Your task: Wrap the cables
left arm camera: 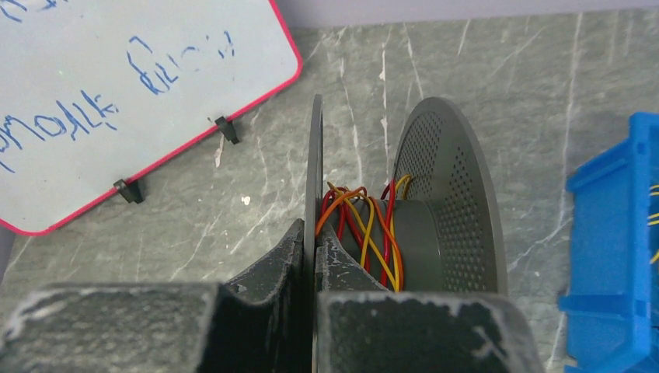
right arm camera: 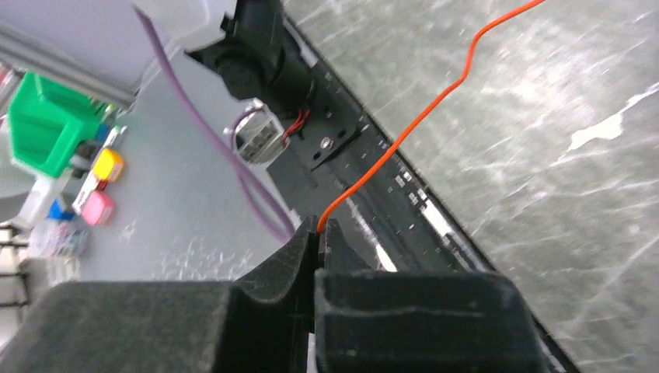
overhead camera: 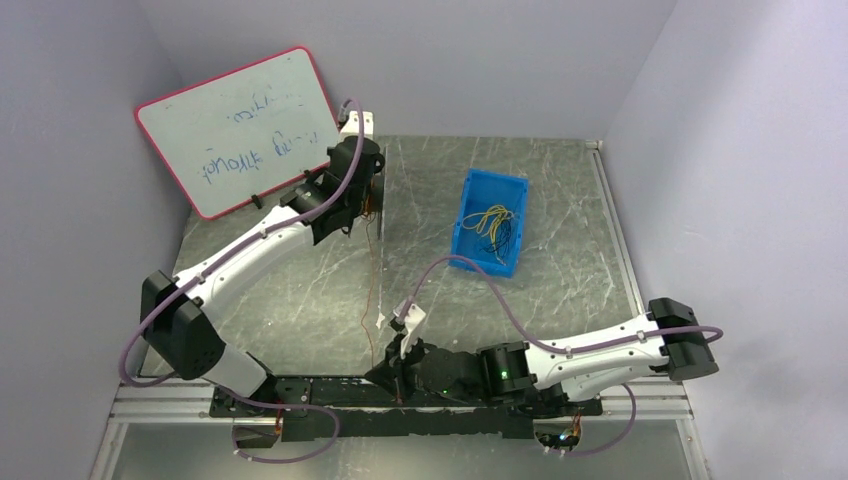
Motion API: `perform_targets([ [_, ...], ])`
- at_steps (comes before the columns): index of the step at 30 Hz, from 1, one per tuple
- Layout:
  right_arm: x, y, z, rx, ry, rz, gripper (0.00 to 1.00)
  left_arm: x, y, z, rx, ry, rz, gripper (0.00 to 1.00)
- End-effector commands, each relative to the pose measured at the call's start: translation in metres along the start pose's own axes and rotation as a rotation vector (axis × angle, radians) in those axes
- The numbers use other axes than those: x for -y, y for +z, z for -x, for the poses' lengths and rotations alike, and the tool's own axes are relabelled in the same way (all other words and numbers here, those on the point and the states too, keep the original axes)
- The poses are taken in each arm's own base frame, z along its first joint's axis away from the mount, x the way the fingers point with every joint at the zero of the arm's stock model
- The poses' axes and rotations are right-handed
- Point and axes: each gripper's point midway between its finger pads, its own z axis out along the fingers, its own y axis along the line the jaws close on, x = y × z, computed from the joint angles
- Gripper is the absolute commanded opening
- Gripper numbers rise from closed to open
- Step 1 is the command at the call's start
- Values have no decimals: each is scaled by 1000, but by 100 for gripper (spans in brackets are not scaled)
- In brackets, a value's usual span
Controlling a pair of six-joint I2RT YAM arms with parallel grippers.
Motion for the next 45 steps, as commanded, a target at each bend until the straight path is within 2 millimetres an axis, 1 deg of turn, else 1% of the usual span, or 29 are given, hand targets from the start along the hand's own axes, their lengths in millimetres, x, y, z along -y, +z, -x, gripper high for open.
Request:
perform_targets([
  [1,-4,-18,20,26,-117,-93,0,-2,10,15,67,-89,24,7],
  [4,-14,-31,37,47,-184,-134,0,0,17,2,45,-77,31,7],
  [5,-22,-36,48,64,-194,-139,0,1,19,-2,35,-73,32,7],
  [6,-23,-40,52,68,-216,-155,0,2,21,-7,28,-73,31,7],
  [8,-30,-48,69,86,-238,-175,0,3,22,-14,19,-73,31,7],
  [10,-28,-57,79,90,-274,-211,0,2,23,-21,12,-78,35,7],
  [17,-27,-84,129,140,-360,-291,0,-3,19,-42,-11,-91,39,7],
  [21,-30,-97,158,165,-419,-338,0,0,17,-54,-24,-82,41,7],
  [25,-30,-107,179,194,-479,-373,0,3,12,-61,-22,-76,37,7],
  [31,-24,-127,221,299,-543,-439,0,13,0,-71,-19,-62,4,7],
  [34,-16,-130,238,329,-566,-456,0,27,-12,-71,-5,-63,-71,7],
  [36,-10,-127,246,343,-566,-454,0,35,-22,-73,3,-49,-121,7],
  [40,13,-113,259,340,-566,-455,0,45,-42,-81,4,-35,-193,7],
  [42,25,-106,265,339,-570,-462,0,51,-56,-82,19,-31,-243,7],
  [45,41,-98,275,340,-571,-471,0,55,-71,-90,23,-9,-281,7],
])
